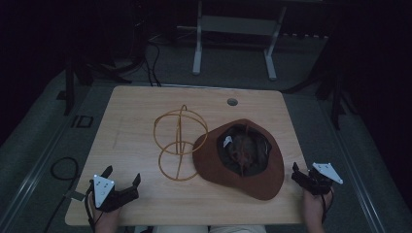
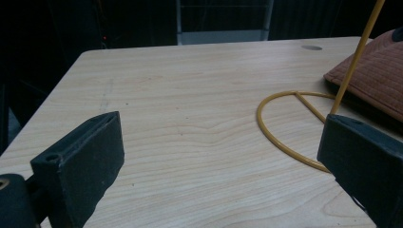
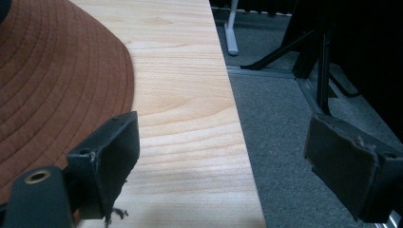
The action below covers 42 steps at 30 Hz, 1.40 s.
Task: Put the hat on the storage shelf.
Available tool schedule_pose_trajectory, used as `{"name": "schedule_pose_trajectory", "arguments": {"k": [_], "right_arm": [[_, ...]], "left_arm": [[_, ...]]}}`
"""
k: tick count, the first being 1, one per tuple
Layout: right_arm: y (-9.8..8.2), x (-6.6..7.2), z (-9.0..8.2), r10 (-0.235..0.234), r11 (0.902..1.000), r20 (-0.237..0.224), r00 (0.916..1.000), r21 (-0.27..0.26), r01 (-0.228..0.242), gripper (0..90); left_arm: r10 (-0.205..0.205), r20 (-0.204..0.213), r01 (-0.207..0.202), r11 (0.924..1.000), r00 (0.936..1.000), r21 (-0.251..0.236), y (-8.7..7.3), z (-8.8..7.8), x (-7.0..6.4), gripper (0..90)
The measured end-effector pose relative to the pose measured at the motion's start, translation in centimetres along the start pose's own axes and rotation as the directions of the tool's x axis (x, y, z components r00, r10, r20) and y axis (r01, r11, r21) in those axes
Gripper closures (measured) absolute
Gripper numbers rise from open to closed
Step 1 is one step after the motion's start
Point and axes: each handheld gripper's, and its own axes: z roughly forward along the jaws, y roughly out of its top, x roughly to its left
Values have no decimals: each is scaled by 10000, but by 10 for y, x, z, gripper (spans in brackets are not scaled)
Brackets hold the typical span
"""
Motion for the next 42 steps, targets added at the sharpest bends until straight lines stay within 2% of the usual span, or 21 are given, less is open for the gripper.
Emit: {"name": "schedule_pose_trajectory", "arguments": {"k": [8, 9, 13, 16, 18, 20, 25, 27, 29, 31, 33, 35, 37, 38, 41, 42], "right_arm": [[0, 0, 0, 1, 10000, 72, 10000, 97, -1, 113], [0, 0, 0, -9, 9999, 68, 10000, 113, 8, 113], [0, 3, 0, -95, 9992, -384, 9992, 393, 110, 113], [5, 6, -3, 83, 9976, -1117, 9937, 696, -5, 112], [12, 9, -7, 210, 9964, -1577, 9873, 842, -77, 108], [18, 11, -12, 94, 9971, -1691, 9856, 764, 36, 107], [36, 14, -24, 20, 9986, -1768, 9842, 529, 75, 131], [45, 16, -24, -86, 9976, -2154, 9765, 657, 233, 134], [52, 19, -26, -56, 9989, -2347, 9721, 440, 163, 135], [60, 23, -27, -119, 9994, -2471, 9689, 296, 198, 135], [69, 26, -28, -139, 9996, -2729, 9619, 203, 202, 135], [80, 29, -29, -137, 9997, -2979, 9545, 146, 189, 133], [90, 34, -28, -153, 9997, -3381, 9410, 104, 200, 134], [95, 37, -28, -215, 9997, -3411, 9398, 47, 246, 139], [106, 50, -24, -694, 9975, -3595, 9306, -94, 707, 140], [112, 58, -19, -830, 9962, -3744, 9236, -64, 870, 141]], "left_arm": [[-48, 71, 47, 9998, 10000, 187, -1, 2, 0, 22], [43, 95, -45, 9998, 9999, 190, -1, 2, 0, 22], [-8, 152, 4, 9997, 9999, 252, 0, 2, -3, 22], [44, 308, -54, 9995, 9995, 297, 0, 3, -7, 22], [291, 312, -308, 9981, 9991, 537, 0, 4, -10, 22], [471, 375, -495, 9964, 9982, 686, 0, 5, -13, 22], [453, 439, -494, 9940, 9980, 972, 0, 5, -17, 22], [290, 498, -338, 9946, 9983, 982, 1, 5, -17, 22], [165, 546, -216, 9953, 9984, 941, 1, 4, -17, 22], [30, 646, -101, 9939, 9979, 1098, 2, 4, -17, 22], [-136, 746, 51, 9937, 9971, 1123, 3, 3, -17, 22], [-131, 691, 44, 9923, 9975, 1239, 3, 2, -18, 22], [-53, 389, -2, 9901, 9992, 1402, 5, 1, -20, 22], [106, 255, -143, 9887, 9996, 1494, 6, 0, -22, 22], [226, 524, -305, 9875, 9984, 1544, 7, -3, -24, 22], [184, 588, -276, 9869, 9981, 1590, 8, -3, -25, 22]]}}
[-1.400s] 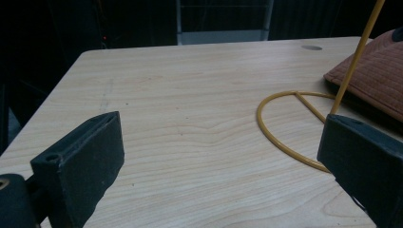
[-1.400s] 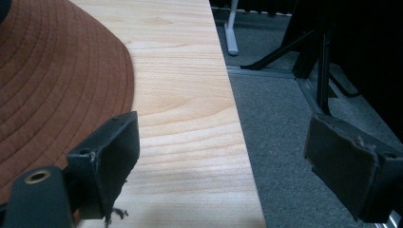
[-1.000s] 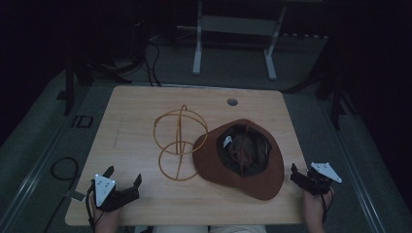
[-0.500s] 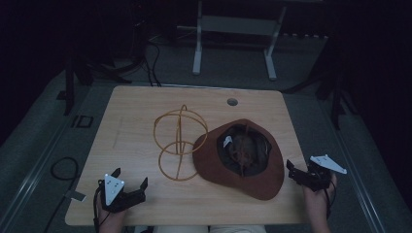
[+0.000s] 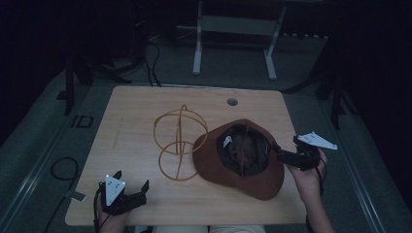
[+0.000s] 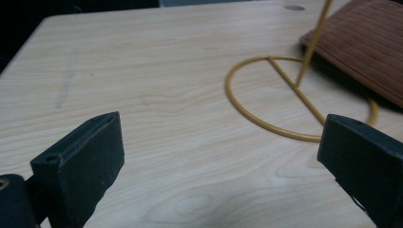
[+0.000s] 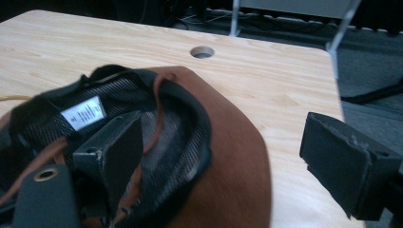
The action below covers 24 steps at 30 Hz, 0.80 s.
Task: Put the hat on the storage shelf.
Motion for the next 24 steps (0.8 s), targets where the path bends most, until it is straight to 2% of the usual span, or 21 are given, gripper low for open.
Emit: {"name": "schedule_pose_trajectory", "arguments": {"k": [1, 5, 6, 8, 10, 12, 15, 17, 18, 20, 21, 23, 24], "right_arm": [[0, 0, 0, 0, 10000, 0, 10000, 0, 0, 141], [7, 8, 19, -136, 9998, -339, 9993, 154, 141, 165], [8, 9, 25, -130, 9996, -522, 9986, 257, 144, 166], [8, 12, 38, -267, 9983, -592, 9979, 502, 297, 168], [6, 14, 50, -515, 9955, -504, 9974, 771, 553, 208], [4, 13, 61, -721, 9920, -512, 9961, 1001, 770, 218], [0, 10, 76, -738, 9878, -327, 9967, 1352, 776, 221], [-3, 9, 85, -755, 9837, -131, 9971, 1629, 766, 223], [-4, 9, 90, -811, 9807, -58, 9967, 1782, 808, 254], [-9, 8, 102, -681, 9720, -77, 9976, 2250, 681, 308], [-9, 8, 102, -681, 9720, -77, 9976, 2250, 681, 308], [-12, 7, 110, -703, 9621, -41, 9975, 2639, 689, 314], [-14, 7, 114, -732, 9580, 119, 9972, 2787, 670, 319]], "left_arm": [[29, 67, -29, 10000, 10000, 66, 0, 0, -1, 22], [-170, 472, 154, 9993, 9987, 342, 0, 3, -2, 22], [-204, 498, 184, 9991, 9986, 388, -1, 4, -2, 22], [-191, 622, 161, 9987, 9979, 479, -1, 5, -1, 22], [-283, 892, 228, 9978, 9956, 623, -2, 6, 0, 22], [-193, 1015, 120, 9973, 9946, 720, -3, 7, -1, 23], [-114, 1067, 46, 9980, 9942, 635, -2, 6, -2, 42], [-89, 908, 37, 9984, 9958, 572, -2, 5, -3, 42], [-75, 975, 22, 9985, 9952, 545, -2, 5, -2, 42], [12, 900, -67, 9981, 9959, 604, -2, 5, -2, 61], [98, 890, -155, 9978, 9960, 638, -3, 5, -2, 61], [111, 935, -178, 9973, 9956, 710, -3, 5, -2, 63], [99, 911, -165, 9972, 9958, 727, -3, 6, -3, 69]]}}
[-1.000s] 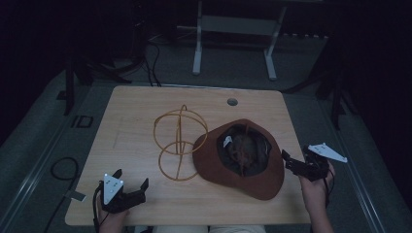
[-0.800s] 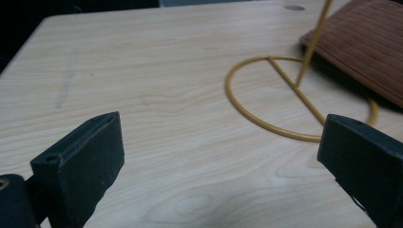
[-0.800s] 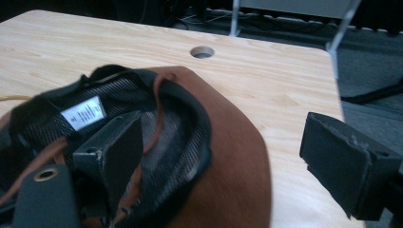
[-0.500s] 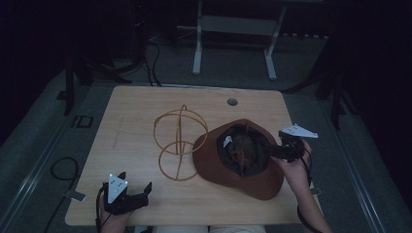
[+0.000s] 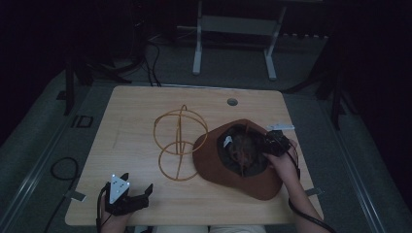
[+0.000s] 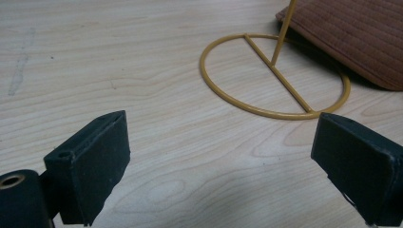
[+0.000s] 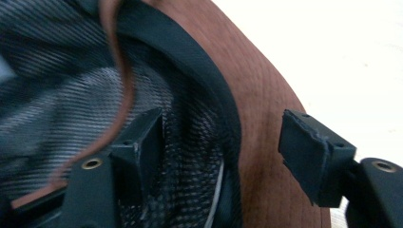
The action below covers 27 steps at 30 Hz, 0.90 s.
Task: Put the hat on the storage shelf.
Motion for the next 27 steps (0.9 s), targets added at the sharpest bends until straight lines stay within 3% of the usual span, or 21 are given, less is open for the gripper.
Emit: {"name": "schedule_pose_trajectory", "arguments": {"k": [2, 6, 7, 8, 10, 13, 16, 17, 18, 20, 21, 22, 23, 27], "right_arm": [[-2, 1, 9, 46, 9994, 157, 9999, 338, -51, 331], [-7, 7, 17, -168, 9985, 502, 9986, 524, 142, 366], [-8, 11, 19, -438, 9976, 774, 9960, 573, 394, 391], [-10, 17, 22, -911, 9939, 1272, 9877, 737, 822, 432], [-10, 19, 23, -1038, 9925, 1493, 9833, 799, 926, 474], [-12, 18, 22, -1262, 9900, 2092, 9697, 887, 1097, 684], [-13, 18, 22, -1316, 9895, 2311, 9640, 895, 1137, 746], [-13, 18, 20, -1113, 9926, 2414, 9640, 739, 961, 804], [-13, 18, 20, -1113, 9926, 2414, 9640, 739, 961, 804], [-12, 14, 14, -711, 9971, 2227, 9723, 406, 636, 825], [-12, 8, 5, -330, 9995, 1977, 9797, 70, 322, 832], [-12, 8, 5, -330, 9995, 1977, 9797, 70, 322, 832], [-13, 1, -6, -28, 9996, 1768, 9842, -265, 76, 835], [-13, -6, -21, 456, 9976, 1546, 9869, -584, -370, 837]], "left_arm": [[54, 38, -54, 10000, 10000, 12, 0, 1, -1, 69], [46, -88, -45, 9999, 10000, 138, 0, 1, -1, 69], [-14, -76, 15, 9999, 10000, 165, 0, 1, 0, 69], [-15, -107, 18, 9997, 9999, 237, -1, 1, 0, 69], [16, -247, -6, 9992, 9997, 401, -2, 2, 0, 69], [-40, -301, 56, 9986, 9995, 534, -2, 3, 0, 69], [-105, -324, 120, 9988, 9994, 474, -1, 2, 0, 69], [-162, -364, 179, 9988, 9992, 461, -1, 2, -1, 69], [-289, -347, 305, 9984, 9990, 470, 0, 2, -1, 69], [-682, 38, 680, 9969, 9977, 407, 3, 1, -4, 69], [-666, 156, 659, 9970, 9977, 410, 4, 1, -7, 69], [-600, 250, 590, 9975, 9979, 383, 6, 1, -12, 69], [-426, 440, 410, 9985, 9981, 359, 10, 2, -21, 70], [-291, 779, 267, 9991, 9965, 317, 17, 3, -35, 69]]}}
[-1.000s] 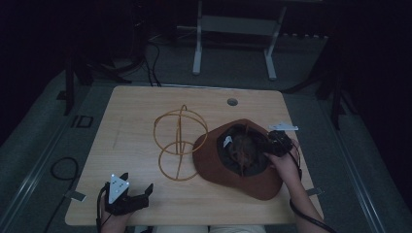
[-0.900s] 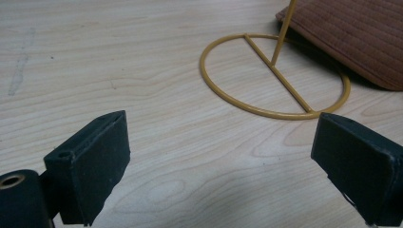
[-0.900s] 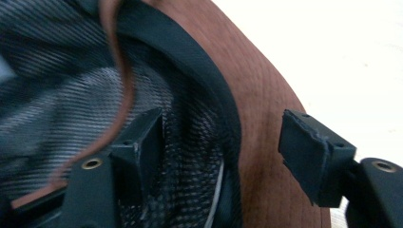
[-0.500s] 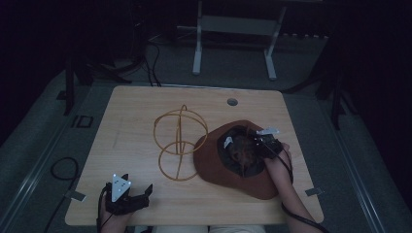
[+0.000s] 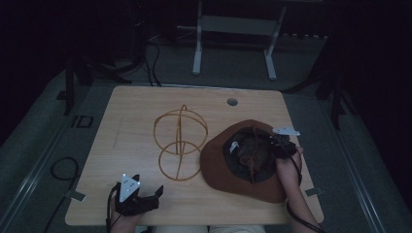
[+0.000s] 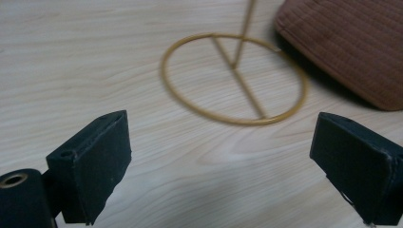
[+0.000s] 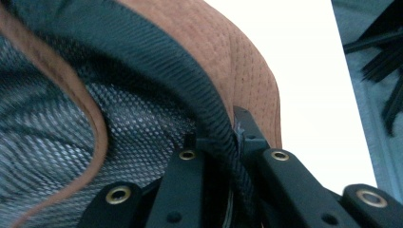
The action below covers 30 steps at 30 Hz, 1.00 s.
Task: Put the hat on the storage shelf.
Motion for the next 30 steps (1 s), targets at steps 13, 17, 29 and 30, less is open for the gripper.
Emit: {"name": "schedule_pose_trajectory", "arguments": {"k": [13, 17, 29, 30], "right_arm": [[9, -13, -53, 502, 9919, -676, 9964, -1134, -576, 838], [10, -10, -67, 443, 9878, -817, 9957, -1455, -558, 838], [1, -4, -80, 362, 9850, -1152, 9927, -1639, -549, 838], [1, -4, -81, 351, 9852, -1174, 9925, -1626, -541, 838]], "left_arm": [[907, 426, -911, 9958, 9950, 57, 31, 12, -43, 70], [1486, 888, -1486, 9889, 9849, -66, 44, 20, -65, 69], [2273, 2044, -2349, 9719, 9521, 136, 71, 49, -111, 70], [2310, 2096, -2394, 9708, 9501, 152, 72, 52, -114, 70]]}}
